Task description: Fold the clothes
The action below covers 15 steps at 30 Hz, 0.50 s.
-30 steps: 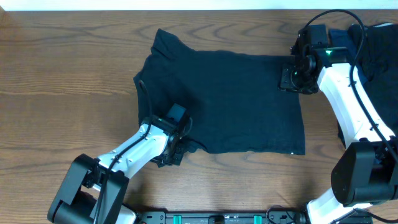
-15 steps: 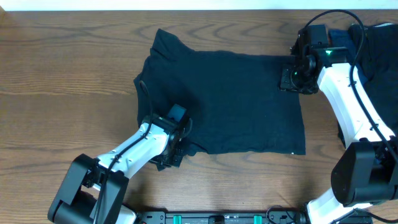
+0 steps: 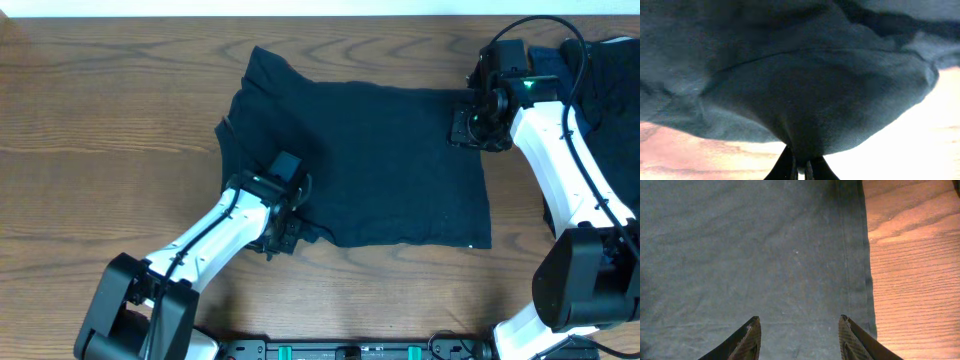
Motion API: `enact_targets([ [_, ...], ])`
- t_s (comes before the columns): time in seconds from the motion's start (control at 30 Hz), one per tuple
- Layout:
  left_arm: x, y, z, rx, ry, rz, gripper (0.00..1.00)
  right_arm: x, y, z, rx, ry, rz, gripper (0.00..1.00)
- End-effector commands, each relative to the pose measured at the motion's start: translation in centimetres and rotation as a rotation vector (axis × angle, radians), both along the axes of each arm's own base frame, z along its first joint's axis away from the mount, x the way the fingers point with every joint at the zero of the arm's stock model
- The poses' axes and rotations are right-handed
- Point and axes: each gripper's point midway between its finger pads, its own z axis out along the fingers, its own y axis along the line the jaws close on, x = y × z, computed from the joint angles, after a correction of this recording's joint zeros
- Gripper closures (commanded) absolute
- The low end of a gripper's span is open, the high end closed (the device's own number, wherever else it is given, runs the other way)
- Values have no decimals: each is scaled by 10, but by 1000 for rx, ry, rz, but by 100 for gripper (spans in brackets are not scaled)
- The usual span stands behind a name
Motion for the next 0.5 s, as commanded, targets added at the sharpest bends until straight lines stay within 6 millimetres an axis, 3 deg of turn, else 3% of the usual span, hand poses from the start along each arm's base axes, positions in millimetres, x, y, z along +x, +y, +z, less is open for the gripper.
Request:
enact_targets([
  [0.0,13,9,7,4,-37,15,94,-2,4,-5,2,13,20,51],
  [0.2,30,20,11,-11,-71,82,94,-2,5,-5,3,14,20,51],
  [0.47,62,11,15,-64,-193,90,94,-4,4,-5,3,21,20,52],
])
